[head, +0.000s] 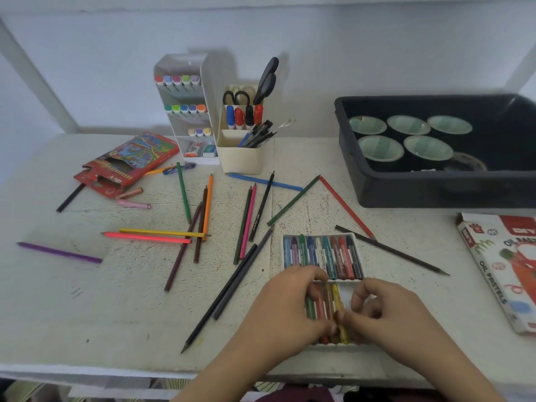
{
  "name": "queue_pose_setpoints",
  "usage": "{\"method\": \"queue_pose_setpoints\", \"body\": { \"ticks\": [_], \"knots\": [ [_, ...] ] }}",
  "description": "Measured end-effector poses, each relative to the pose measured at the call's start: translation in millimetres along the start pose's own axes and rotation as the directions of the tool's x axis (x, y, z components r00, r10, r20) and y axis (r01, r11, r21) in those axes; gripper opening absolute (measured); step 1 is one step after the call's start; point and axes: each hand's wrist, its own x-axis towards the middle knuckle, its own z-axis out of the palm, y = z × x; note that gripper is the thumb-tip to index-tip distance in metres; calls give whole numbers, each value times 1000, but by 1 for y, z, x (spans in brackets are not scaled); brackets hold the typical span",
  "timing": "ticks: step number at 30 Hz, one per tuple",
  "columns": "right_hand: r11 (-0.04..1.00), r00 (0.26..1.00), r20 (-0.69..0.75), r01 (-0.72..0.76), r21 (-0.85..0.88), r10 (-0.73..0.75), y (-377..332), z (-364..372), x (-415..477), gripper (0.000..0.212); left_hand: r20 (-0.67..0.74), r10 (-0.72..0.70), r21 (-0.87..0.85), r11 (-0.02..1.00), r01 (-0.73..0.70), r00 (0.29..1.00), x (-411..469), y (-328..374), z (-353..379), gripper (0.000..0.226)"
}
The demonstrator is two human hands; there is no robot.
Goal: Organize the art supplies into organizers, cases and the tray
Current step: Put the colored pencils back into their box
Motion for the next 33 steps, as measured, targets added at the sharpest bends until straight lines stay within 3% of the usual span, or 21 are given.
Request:
{"method": "queue_pose_setpoints", "body": {
  "ticks": [5,13,16,21,33],
  "knots": [
    [1000,1000,-3,-6,-13,6,-2,1,0,24,-11,-29,-79,996,28,1000,2,-3,-3,42],
    [998,1000,1,-10,-64,10,2,1,2,25,0,-92,-159,983,91,996,4,-6,-2,40],
    [990,998,64,16,-142,-7,-1,-2,3,24,-83,-140,-338,935,104,987,3,-3,-1,30],
    [958,983,178,88,-272,-40,-15,-12,5,24,-226,-272,-518,847,122,935,-8,0,-2,26],
    [840,888,358,413,-352,-287,-77,-11,44,25,-524,-462,-536,832,145,715,-37,-48,-43,23]
  ]
}}
